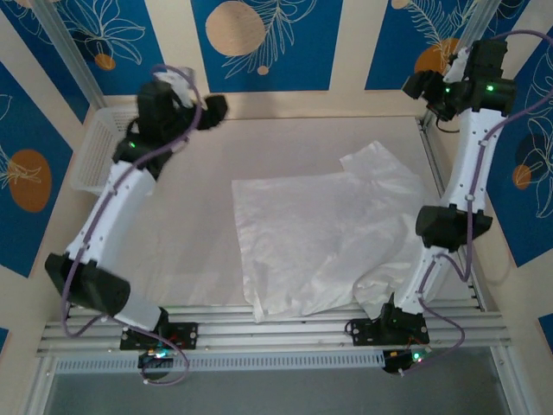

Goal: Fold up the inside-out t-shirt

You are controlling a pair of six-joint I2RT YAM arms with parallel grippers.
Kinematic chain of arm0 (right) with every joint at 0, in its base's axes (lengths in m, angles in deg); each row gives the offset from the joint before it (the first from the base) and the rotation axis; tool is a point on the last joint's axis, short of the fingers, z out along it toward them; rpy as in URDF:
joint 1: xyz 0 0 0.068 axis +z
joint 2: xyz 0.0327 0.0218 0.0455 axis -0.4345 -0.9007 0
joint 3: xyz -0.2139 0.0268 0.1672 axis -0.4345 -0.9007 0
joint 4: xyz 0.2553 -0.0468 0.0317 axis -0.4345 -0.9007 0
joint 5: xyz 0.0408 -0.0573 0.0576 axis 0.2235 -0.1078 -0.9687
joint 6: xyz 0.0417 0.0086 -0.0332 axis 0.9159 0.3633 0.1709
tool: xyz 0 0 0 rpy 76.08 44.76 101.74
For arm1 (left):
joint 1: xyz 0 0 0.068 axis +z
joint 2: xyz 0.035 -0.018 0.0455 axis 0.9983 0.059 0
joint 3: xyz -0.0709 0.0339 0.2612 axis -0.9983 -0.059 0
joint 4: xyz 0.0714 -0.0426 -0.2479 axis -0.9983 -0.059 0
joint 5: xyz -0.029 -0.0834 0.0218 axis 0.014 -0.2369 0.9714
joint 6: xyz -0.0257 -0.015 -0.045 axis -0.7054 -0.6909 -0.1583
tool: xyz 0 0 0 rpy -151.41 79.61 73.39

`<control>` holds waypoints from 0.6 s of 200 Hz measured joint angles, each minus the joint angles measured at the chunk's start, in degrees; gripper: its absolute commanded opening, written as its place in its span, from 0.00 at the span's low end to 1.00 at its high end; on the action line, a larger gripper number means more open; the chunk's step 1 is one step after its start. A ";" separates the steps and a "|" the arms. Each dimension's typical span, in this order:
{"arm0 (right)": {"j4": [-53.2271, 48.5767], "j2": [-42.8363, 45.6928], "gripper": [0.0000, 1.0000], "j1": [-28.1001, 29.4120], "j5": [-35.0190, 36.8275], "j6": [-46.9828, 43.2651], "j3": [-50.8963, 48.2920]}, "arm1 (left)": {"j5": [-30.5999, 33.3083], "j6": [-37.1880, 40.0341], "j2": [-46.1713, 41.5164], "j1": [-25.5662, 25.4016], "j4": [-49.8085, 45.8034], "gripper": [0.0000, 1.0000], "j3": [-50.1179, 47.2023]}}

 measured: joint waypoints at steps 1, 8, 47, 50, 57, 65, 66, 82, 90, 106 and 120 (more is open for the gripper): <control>0.07 0.76 0.74 0.00 -0.02 0.00 -1.31 | 0.04 -0.37 -0.26 -0.96 0.02 0.68 -0.59; 0.39 4.44 0.71 0.15 0.22 -0.09 -7.89 | 0.33 -1.20 -1.03 -5.31 0.39 0.58 -3.48; 13.42 22.47 0.00 0.35 1.70 2.86 -52.41 | 2.27 -7.10 7.32 -19.08 -0.04 0.00 -16.68; 14.73 23.58 0.00 0.20 1.90 4.00 -56.06 | 2.64 -7.91 8.92 -19.47 -0.42 0.00 -17.40; 17.20 25.29 0.00 -0.09 2.19 5.68 -62.23 | 3.19 -8.79 11.72 -19.93 -1.09 0.00 -18.34; 20.11 26.84 0.00 -0.42 2.69 7.91 -69.00 | 3.98 -9.94 14.69 -20.17 -1.86 0.00 -18.99; 20.46 26.97 0.00 -0.44 2.78 8.07 -69.53 | 4.07 -10.05 14.91 -20.17 -1.95 0.00 -19.02; 27.50 29.49 0.00 -0.74 4.50 12.96 -81.33 | 6.73 -11.85 19.69 -20.17 -2.97 0.00 -18.99; 30.14 30.36 0.00 -0.76 5.38 15.47 -85.92 | 8.02 -12.46 21.44 -20.06 -3.93 0.00 -18.29; 34.69 30.80 0.00 -0.74 6.73 19.89 -92.04 | 9.86 -13.60 24.92 -19.67 -5.46 0.00 -15.67; 37.48 29.92 0.00 -0.35 7.39 23.02 -93.98 | 10.45 -15.19 27.36 -18.67 -5.25 0.00 -14.23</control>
